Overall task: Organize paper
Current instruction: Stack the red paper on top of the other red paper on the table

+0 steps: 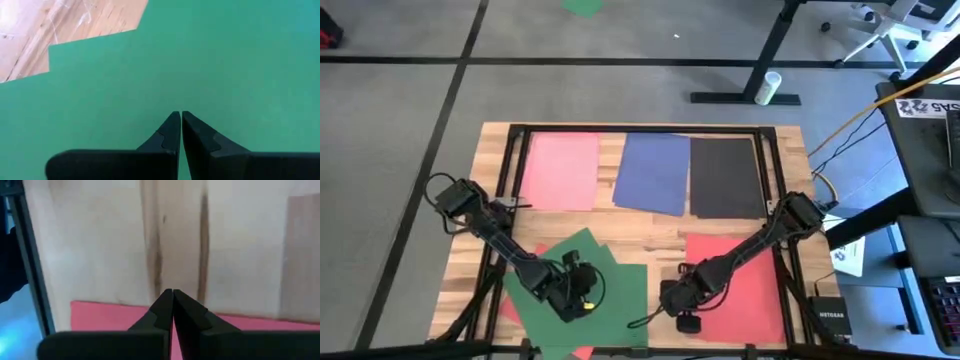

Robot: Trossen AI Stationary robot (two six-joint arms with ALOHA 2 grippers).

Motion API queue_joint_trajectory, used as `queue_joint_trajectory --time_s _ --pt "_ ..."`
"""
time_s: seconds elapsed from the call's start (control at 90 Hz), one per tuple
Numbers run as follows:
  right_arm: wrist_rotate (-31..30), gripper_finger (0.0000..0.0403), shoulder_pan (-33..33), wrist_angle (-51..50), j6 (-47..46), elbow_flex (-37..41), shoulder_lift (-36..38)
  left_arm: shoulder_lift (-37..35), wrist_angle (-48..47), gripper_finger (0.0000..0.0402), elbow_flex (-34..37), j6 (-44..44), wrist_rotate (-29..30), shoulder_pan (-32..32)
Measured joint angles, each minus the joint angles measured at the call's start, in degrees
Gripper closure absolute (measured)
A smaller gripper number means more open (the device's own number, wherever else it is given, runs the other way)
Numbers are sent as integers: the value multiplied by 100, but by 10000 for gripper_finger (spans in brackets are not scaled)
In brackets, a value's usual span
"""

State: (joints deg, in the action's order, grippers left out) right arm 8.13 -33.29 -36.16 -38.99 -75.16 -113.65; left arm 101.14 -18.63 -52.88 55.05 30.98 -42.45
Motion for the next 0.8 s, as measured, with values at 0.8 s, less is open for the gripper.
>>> queue_joint_trajectory --time_s 0.8 --pt "544 403 -61 -1119 45 -212 -236 0 -18 402 0 7 0 -9"
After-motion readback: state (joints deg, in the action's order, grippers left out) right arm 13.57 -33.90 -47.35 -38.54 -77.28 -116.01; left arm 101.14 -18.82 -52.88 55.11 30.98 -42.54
